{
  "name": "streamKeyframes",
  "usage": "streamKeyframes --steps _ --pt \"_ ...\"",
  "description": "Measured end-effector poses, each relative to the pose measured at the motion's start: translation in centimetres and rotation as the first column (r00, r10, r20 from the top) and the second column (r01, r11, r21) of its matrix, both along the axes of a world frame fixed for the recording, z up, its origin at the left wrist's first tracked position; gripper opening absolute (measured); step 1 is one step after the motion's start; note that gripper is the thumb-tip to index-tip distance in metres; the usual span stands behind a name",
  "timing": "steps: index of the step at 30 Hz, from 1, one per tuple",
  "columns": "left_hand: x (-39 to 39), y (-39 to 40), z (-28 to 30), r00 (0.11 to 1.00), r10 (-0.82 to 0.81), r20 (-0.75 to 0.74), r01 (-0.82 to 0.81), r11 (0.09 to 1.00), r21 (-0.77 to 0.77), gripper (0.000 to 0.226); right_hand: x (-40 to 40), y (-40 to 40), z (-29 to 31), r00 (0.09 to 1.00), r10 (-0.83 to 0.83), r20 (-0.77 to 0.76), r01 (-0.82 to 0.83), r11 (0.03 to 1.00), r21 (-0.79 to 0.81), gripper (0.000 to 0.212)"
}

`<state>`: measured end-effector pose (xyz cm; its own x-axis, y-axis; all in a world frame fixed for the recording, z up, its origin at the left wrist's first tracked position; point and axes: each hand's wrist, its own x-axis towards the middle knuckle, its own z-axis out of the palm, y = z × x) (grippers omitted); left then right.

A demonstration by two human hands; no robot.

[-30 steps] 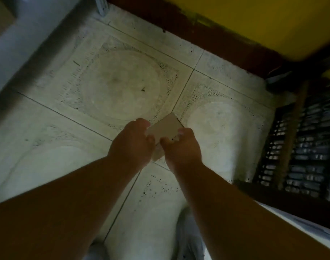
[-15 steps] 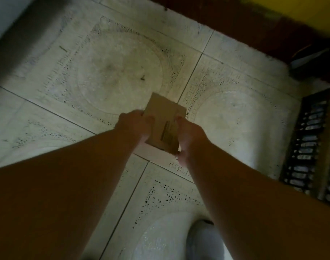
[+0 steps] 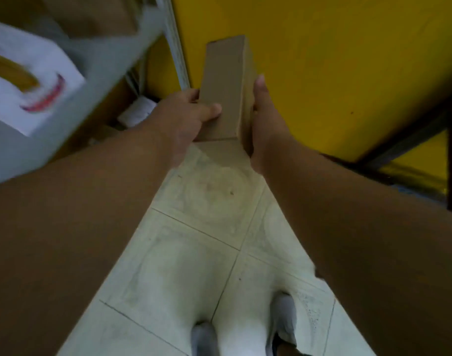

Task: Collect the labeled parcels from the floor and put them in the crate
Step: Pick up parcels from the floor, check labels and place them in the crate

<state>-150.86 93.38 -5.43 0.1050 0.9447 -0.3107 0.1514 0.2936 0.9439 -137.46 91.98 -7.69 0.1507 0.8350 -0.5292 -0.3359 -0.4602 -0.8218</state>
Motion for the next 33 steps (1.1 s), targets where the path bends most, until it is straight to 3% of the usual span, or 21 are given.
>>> streamKeyframes --steps 3,6,8,10,13,16,19,21,23,25,27,29,33 --pt "-2.7 -2.8 10.0 0.986 -0.031 0.165 0.027 0.999 0.022 0.028 -2.2 -2.2 9.6 0.974 0.134 -0.182 -0.093 0.971 0.220 0.061" --pt "-5.0 -6.7 15.7 0.978 -0.013 0.210 -0.003 0.997 0.074 0.045 -4.1 -5.1 14.9 0.931 0.266 -0.251 -0.169 0.921 0.350 0.063" --pt "-6.5 -9.4 17.5 0.989 0.007 0.148 -0.037 0.979 0.200 0.041 -5.2 -6.6 16.8 0.902 0.337 -0.272 -0.217 0.896 0.388 0.062" --pt "-7.9 -12.0 18.3 0.996 0.085 -0.014 -0.075 0.937 0.341 0.043 -6.1 -7.9 17.9 0.875 0.389 -0.290 -0.267 0.885 0.381 0.063" --pt "-10.1 -14.1 18.9 0.976 0.195 -0.099 -0.141 0.906 0.398 0.070 -6.7 -9.0 18.5 0.860 0.427 -0.280 -0.339 0.888 0.311 0.063" --pt "-12.1 -15.4 19.7 0.945 0.325 -0.029 -0.308 0.919 0.246 0.091 -7.5 -9.4 19.6 0.894 0.446 -0.032 -0.418 0.860 0.294 0.045" --pt "-12.4 -17.1 20.3 0.908 0.410 -0.080 -0.380 0.890 0.251 0.047 -8.7 -10.0 21.0 0.878 0.336 0.341 -0.449 0.825 0.343 0.029" --pt "-11.7 -18.3 20.5 0.846 0.514 -0.143 -0.445 0.828 0.341 0.041 -9.6 -10.8 21.6 0.862 0.385 0.330 -0.500 0.751 0.430 0.039" --pt "-10.9 -19.8 20.6 0.781 0.608 -0.143 -0.504 0.748 0.432 0.057 -10.0 -11.6 22.0 0.824 0.469 0.318 -0.566 0.654 0.501 0.057" --pt "-10.1 -21.6 20.9 0.725 0.685 -0.067 -0.577 0.658 0.484 0.064 -10.1 -12.2 22.4 0.792 0.481 0.375 -0.605 0.538 0.587 0.054" --pt "-9.5 -23.8 21.2 0.688 0.722 0.071 -0.664 0.587 0.464 0.052 -10.1 -13.1 22.8 0.752 0.533 0.388 -0.638 0.443 0.629 0.052" --pt "-9.0 -26.8 21.5 0.630 0.761 0.157 -0.740 0.526 0.419 0.037 -10.3 -14.3 22.7 0.655 0.667 0.355 -0.696 0.350 0.627 0.053" --pt "-7.4 -34.9 21.6 0.398 0.912 0.102 -0.807 0.294 0.513 0.030 -11.7 -19.4 22.1 0.470 0.805 0.363 -0.759 0.158 0.632 0.052"
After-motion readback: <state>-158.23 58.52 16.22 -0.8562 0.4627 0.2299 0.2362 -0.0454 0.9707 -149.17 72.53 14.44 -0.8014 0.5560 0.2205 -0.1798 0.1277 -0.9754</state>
